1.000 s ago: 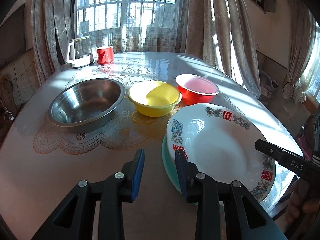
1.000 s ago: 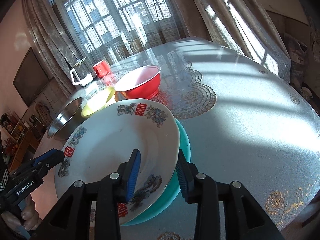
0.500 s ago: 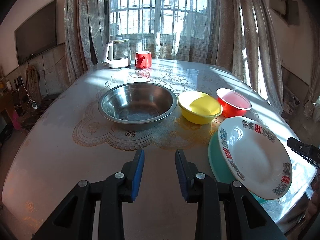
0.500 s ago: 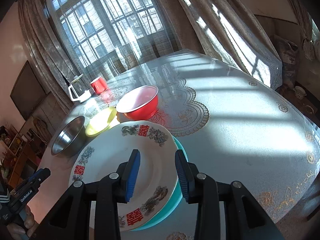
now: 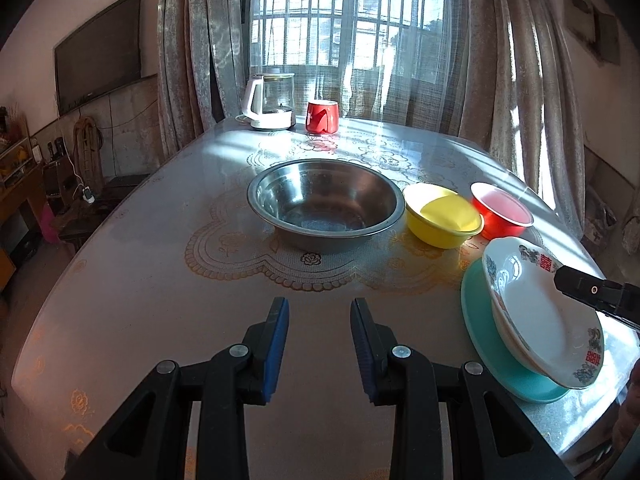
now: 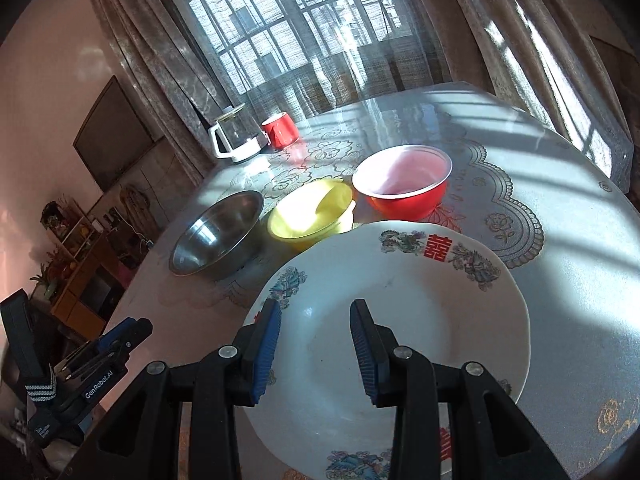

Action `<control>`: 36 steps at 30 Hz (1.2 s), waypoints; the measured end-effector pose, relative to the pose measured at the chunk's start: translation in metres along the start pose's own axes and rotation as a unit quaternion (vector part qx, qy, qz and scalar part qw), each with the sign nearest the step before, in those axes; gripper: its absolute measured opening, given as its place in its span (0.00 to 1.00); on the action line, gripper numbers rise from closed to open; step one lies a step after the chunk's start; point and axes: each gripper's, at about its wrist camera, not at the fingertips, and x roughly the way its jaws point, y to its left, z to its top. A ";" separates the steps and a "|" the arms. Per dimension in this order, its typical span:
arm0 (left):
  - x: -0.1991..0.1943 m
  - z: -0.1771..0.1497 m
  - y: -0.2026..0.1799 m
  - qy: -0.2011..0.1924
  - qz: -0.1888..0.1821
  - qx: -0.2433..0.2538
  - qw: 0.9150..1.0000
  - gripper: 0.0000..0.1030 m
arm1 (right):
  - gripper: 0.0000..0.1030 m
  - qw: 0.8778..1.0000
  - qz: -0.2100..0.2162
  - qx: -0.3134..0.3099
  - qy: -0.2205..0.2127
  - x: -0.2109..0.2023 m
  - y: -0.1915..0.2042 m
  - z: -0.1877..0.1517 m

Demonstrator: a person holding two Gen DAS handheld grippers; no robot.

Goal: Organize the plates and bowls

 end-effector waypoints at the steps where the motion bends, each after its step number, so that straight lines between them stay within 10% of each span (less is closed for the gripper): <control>1: 0.002 -0.001 0.002 0.003 0.001 -0.002 1.000 0.32 | 0.35 1.000 0.007 -0.005 0.006 0.004 0.005 0.000; 36: 0.031 0.018 0.058 0.015 0.030 -0.041 0.999 0.43 | 0.36 0.992 0.067 -0.018 0.105 0.098 0.081 0.023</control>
